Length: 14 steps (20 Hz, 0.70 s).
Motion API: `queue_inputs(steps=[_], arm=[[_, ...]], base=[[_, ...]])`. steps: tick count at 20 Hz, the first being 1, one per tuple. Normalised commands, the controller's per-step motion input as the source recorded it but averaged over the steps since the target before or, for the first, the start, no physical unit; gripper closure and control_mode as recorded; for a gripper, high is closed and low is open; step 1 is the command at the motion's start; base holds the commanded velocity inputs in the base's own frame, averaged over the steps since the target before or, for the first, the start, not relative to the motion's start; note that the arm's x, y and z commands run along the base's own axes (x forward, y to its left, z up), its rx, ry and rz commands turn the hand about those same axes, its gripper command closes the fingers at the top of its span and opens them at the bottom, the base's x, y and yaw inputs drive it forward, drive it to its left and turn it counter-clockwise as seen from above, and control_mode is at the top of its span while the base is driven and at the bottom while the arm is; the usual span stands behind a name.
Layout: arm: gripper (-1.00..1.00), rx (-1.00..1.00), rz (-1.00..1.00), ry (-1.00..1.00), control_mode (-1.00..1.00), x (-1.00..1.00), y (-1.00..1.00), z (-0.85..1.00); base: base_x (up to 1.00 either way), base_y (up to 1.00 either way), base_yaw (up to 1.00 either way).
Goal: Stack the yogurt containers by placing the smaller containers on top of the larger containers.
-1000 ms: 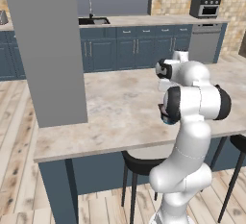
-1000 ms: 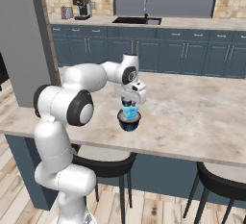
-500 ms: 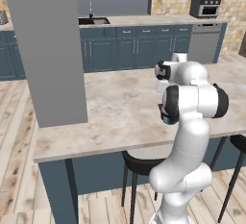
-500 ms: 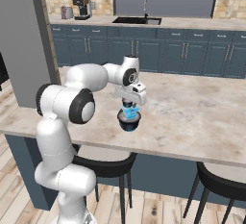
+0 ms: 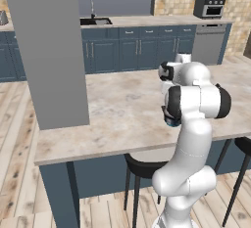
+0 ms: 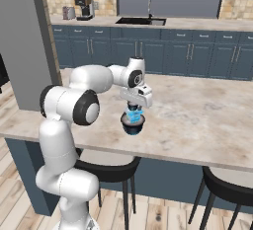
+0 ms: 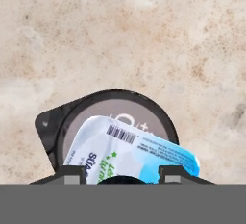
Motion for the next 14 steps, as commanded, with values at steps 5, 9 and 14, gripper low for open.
queue_inputs(steps=[5,9,14], arm=[[1.0,0.0,-0.01,0.03,-1.0,0.0,-0.11,0.0],[1.0,0.0,-0.01,0.05,-1.0,0.0,0.0,-0.09],[1.0,0.0,-0.01,0.03,-1.0,0.0,0.0,-0.11]], base=[[0.0,0.0,0.0],[0.0,0.0,0.0],[0.0,0.0,0.0]])
